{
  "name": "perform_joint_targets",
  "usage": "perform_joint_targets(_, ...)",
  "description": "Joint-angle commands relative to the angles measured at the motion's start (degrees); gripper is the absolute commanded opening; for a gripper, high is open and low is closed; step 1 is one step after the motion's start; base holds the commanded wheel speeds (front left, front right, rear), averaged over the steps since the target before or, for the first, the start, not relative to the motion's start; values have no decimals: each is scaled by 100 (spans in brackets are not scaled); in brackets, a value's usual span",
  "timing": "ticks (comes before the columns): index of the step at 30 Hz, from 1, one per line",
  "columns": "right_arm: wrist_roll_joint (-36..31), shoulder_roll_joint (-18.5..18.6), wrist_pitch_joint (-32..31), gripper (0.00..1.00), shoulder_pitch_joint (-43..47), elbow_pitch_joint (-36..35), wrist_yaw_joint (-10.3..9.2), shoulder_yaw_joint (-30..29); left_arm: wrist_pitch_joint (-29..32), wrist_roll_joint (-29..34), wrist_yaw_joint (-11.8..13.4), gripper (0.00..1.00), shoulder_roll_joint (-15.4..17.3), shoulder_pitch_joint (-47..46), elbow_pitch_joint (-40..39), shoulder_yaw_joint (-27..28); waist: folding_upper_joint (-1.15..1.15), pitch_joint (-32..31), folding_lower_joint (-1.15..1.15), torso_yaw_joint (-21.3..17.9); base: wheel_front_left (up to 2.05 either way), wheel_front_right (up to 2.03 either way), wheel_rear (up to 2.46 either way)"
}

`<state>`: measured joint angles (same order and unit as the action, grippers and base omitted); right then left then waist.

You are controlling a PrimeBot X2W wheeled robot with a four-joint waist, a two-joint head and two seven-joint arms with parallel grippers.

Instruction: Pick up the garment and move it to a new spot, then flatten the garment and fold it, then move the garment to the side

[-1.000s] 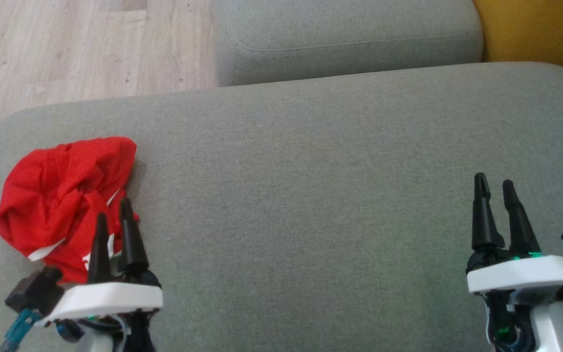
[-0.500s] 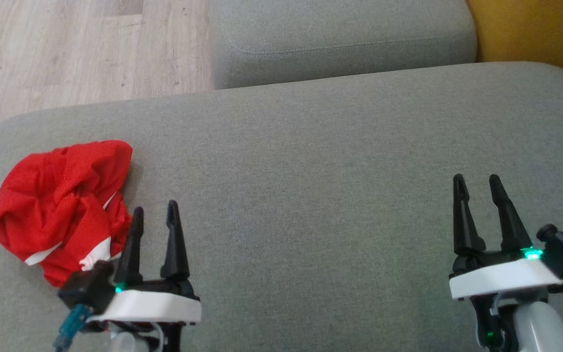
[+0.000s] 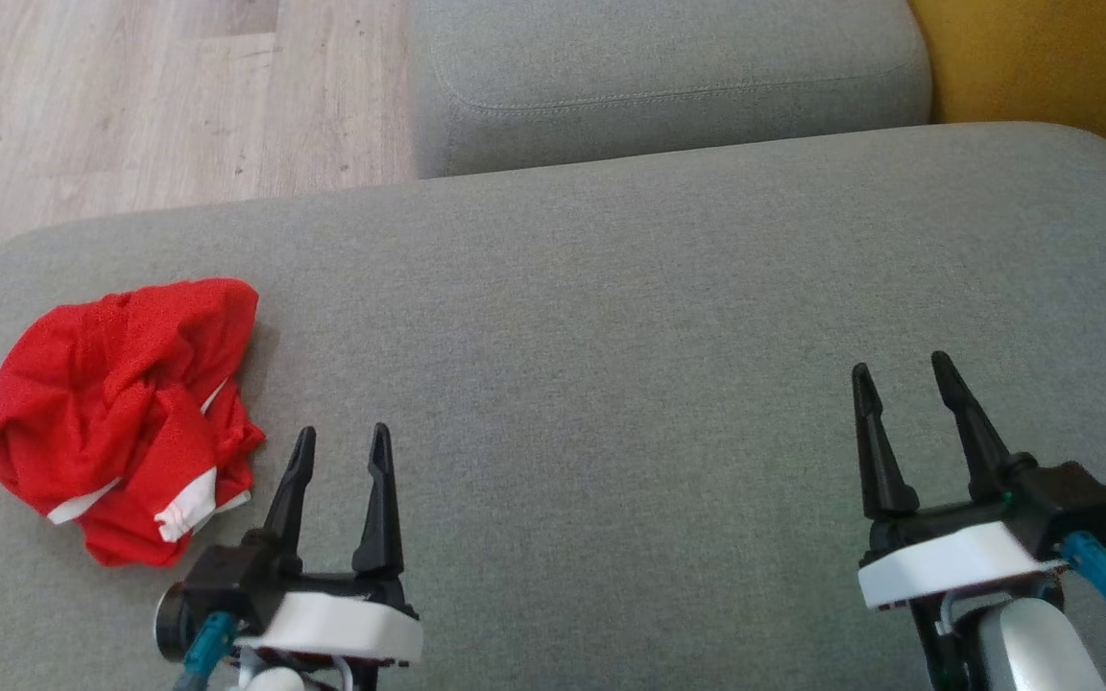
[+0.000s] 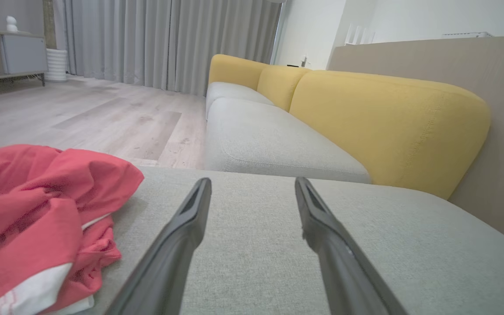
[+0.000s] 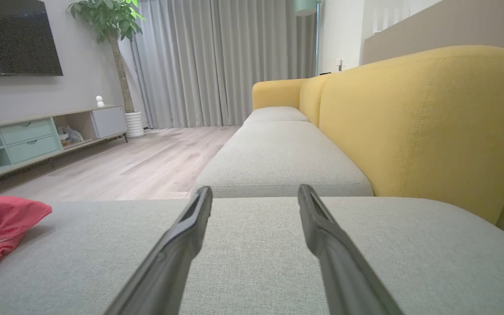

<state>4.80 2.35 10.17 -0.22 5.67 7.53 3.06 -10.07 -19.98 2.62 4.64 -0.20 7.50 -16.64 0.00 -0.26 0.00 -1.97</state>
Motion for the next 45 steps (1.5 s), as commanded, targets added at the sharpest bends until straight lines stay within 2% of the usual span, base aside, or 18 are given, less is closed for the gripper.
perform_joint_targets(1,-232,45,80,100,-118,-221,-3,138,-92,221,65,100,38,-263,-208,105,0,-6,0,-2,0,0,0)
perform_joint_targets(11,-1052,49,250,100,-139,-347,-4,196,-260,972,226,100,112,-265,-322,-62,0,-13,0,-29,0,0,0)
perform_joint_targets(20,-1876,51,385,100,-148,-539,-4,248,-395,1817,529,100,288,-309,-350,-295,0,-11,0,-54,0,0,0)
perform_joint_targets(26,-2360,53,483,100,-139,-622,-4,307,-493,2384,887,100,419,-359,-255,-563,0,7,0,-83,0,0,0)
perform_joint_targets(32,-1606,53,483,100,-59,-529,-4,258,-493,1730,865,100,220,-318,-449,-325,0,27,0,-35,0,0,0)
perform_joint_targets(39,-84,53,483,100,28,-266,-4,106,-493,933,594,100,-45,-77,-405,292,0,9,0,1,0,0,0)
perform_joint_targets(45,415,53,483,100,82,142,-4,83,-493,662,340,100,-142,71,-34,504,0,-11,0,-20,0,0,0)
